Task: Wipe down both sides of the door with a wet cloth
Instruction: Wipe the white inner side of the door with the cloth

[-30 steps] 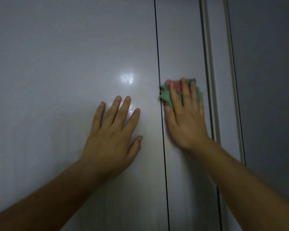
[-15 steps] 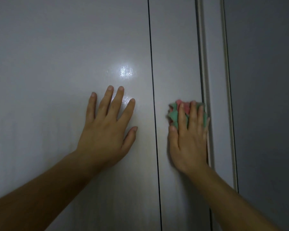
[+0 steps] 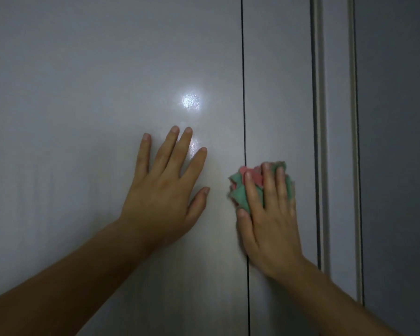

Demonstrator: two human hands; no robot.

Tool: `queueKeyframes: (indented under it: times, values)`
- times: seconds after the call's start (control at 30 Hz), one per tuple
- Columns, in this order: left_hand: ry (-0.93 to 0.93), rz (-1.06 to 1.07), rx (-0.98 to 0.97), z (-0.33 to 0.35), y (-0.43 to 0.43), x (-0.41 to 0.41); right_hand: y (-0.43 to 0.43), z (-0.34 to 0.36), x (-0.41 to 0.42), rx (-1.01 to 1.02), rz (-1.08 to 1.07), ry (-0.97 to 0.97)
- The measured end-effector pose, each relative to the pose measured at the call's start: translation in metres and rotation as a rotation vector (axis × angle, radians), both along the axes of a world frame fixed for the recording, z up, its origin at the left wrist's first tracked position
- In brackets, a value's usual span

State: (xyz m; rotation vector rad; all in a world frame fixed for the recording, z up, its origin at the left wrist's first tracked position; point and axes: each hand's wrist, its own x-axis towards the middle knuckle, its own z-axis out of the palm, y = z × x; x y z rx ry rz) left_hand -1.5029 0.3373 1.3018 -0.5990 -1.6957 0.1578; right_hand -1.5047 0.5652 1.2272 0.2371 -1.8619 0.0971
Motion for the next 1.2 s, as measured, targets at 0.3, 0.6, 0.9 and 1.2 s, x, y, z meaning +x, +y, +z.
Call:
queueKeyframes:
  times: [0.3,0.6,0.9,1.2]
  values:
    - [0.071,0.061,0.071,-0.015,-0.023,-0.006,-0.024,0.074,-0.002,-0.036,0.007,0.065]
    - [0.024,-0.045,0.032,-0.014,-0.050,-0.004,-0.031,0.061,0.001,0.196,-0.009,0.016]
    - [0.026,0.116,0.126,-0.055,-0.119,0.004,-0.087,0.006,0.001,0.450,0.067,0.052]
    - [0.010,0.067,0.105,-0.058,-0.131,0.006,-0.138,0.045,-0.005,0.267,0.050,0.120]
